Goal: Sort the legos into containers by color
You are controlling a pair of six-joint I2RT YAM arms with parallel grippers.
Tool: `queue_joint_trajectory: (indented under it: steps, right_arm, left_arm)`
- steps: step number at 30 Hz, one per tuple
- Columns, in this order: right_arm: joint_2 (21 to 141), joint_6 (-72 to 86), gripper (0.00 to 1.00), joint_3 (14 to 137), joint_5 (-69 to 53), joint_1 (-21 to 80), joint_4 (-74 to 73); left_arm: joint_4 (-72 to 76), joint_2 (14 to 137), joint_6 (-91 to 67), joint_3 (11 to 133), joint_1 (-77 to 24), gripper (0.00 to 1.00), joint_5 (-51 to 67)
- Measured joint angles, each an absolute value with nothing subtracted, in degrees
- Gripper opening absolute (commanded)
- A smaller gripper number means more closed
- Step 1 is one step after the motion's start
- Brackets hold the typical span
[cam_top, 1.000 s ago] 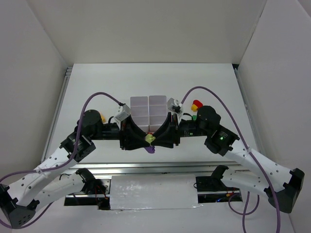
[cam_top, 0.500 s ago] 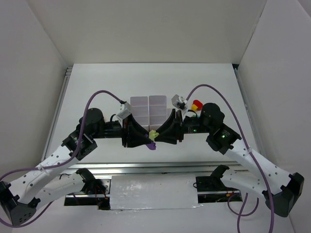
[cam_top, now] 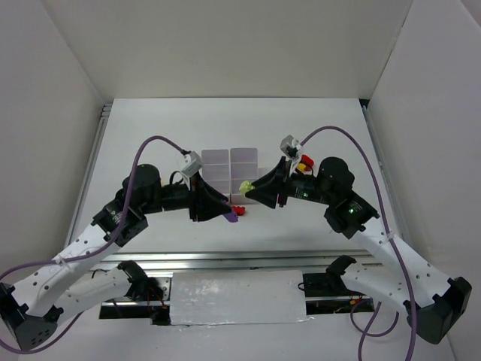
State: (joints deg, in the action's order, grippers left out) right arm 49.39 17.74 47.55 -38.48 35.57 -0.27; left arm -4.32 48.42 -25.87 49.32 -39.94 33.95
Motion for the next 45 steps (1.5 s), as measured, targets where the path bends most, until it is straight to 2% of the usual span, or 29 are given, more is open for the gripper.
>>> queue_joint_trajectory:
  steps: [4, 11, 20, 27, 37, 44, 45]
  right_arm:
    - [52.0, 18.5, 0.0, 49.3, -24.6, 35.4, -4.7]
    - [64.2, 23.5, 0.0, 57.1, -3.2, 35.6, -14.0]
    - [86.8, 26.8, 0.03, 77.3, 13.8, 37.8, -24.6]
    - [101.2, 27.9, 0.06, 87.2, 19.8, 38.4, -28.7]
    - [103.8, 29.1, 0.11, 87.4, 20.7, 38.4, -30.2]
    - [104.3, 29.1, 0.24, 87.6, 20.6, 38.4, -30.1]
    - [104.5, 29.1, 0.32, 87.8, 20.6, 38.4, -30.0]
  left_arm:
    - [-11.9, 48.6, -26.1, 53.8, -39.9, 0.0, 20.8]
    - [-25.1, 48.0, -27.5, 60.1, -39.6, 0.0, 0.4]
    - [-35.2, 40.5, -26.9, 61.2, -39.5, 0.0, -13.6]
    - [-35.2, 36.9, -26.8, 56.8, -39.3, 0.0, -18.4]
    - [-35.8, 36.5, -26.7, 52.7, -39.2, 0.0, -18.3]
    - [-35.7, 36.5, -25.7, 52.7, -39.2, 0.0, -18.0]
    - [-35.7, 36.4, -25.6, 52.7, -39.2, 0.0, -17.9]
